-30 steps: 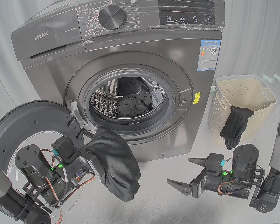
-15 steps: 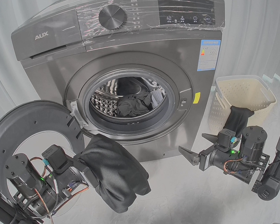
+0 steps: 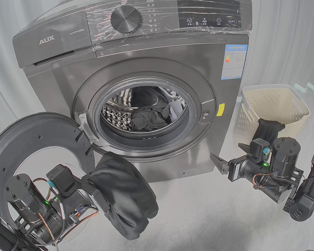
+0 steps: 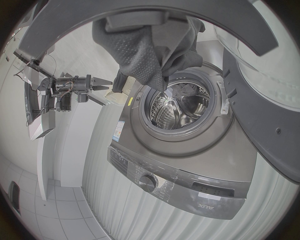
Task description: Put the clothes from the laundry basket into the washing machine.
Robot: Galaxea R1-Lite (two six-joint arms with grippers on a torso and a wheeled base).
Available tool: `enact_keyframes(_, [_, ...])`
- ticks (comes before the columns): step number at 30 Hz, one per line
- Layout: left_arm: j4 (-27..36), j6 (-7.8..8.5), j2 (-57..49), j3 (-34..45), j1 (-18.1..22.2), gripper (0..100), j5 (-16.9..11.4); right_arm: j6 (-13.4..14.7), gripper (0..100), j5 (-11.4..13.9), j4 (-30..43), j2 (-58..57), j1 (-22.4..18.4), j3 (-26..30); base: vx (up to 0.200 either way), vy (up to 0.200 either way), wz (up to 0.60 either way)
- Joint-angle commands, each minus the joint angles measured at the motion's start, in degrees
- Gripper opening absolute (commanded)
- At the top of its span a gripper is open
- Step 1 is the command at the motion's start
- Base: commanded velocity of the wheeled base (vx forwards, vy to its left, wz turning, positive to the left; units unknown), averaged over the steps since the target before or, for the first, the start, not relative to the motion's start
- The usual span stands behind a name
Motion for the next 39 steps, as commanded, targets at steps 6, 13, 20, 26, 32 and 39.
enact_keyframes(6, [-0.08, 0.47, 3.09, 0.11, -0.17, 0, 0.33, 0.12, 100, 0.00, -0.10, 0.25, 1.15, -0.20, 0.133, 0.000, 0.00])
enact_keyframes(13, [-0.08, 1.17, 3.35, 0.11, -0.17, 0, 0.33, 0.48, 100, 0.00, -0.10, 0.25, 1.15, -0.29, 0.000, 0.000, 0.00])
enact_keyframes(20, [-0.08, 1.26, 4.76, 0.11, -0.26, 0, 0.42, 0.48, 100, 0.09, -0.28, 0.25, 1.24, -0.29, 0.171, 0.000, 0.00])
enact_keyframes(26, [-0.08, 2.22, 5.02, 0.20, -0.69, 0, 0.51, 0.48, 100, 0.27, -0.37, 0.33, 1.33, -0.29, 0.033, 0.000, 0.00])
enact_keyframes(32, [-0.08, 2.49, 6.25, 0.03, -1.13, 0, 2.09, 0.48, 100, 0.36, -0.45, 0.25, 1.68, -0.20, 0.167, 0.000, 0.00])
enact_keyframes(39, [-0.08, 2.49, 6.87, 0.03, -1.75, 0, 2.88, 0.56, 100, 0.53, -0.63, 0.42, 1.85, -0.03, 0.000, 0.000, 0.00])
